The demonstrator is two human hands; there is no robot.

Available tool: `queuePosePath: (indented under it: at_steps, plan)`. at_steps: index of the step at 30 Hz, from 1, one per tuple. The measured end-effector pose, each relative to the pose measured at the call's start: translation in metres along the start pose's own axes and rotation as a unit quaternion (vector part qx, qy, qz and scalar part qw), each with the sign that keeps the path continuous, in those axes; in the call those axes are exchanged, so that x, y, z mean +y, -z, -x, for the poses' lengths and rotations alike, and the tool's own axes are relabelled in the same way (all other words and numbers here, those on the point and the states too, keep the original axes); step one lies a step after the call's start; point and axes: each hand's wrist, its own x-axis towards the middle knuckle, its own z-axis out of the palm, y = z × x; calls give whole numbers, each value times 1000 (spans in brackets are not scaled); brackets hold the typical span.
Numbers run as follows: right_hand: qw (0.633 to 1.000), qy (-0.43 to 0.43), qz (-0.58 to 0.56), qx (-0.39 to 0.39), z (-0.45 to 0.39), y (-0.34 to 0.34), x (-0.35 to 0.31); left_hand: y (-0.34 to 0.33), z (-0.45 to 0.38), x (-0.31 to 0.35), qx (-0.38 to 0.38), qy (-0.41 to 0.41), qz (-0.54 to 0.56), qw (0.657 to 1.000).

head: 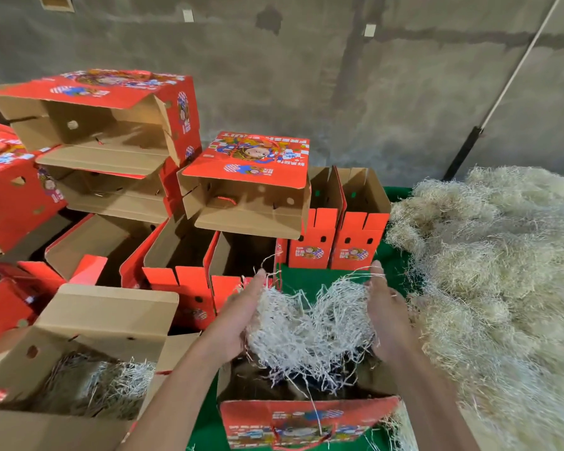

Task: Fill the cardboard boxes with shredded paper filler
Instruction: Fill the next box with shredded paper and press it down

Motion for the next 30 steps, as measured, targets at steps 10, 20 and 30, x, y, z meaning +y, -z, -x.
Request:
queuePosePath:
  at_steps: [10, 20, 30]
  plan:
    - [982, 87, 147, -75, -2, 8, 49, 34, -1, -39, -46, -47, -234, 970]
    - [909, 108, 368, -162, -9, 15, 67, 24, -5, -57, 34, -118, -487, 865]
    - [933, 80, 308, -166, -2, 20, 59, 19, 16, -51, 104, -182, -578, 789]
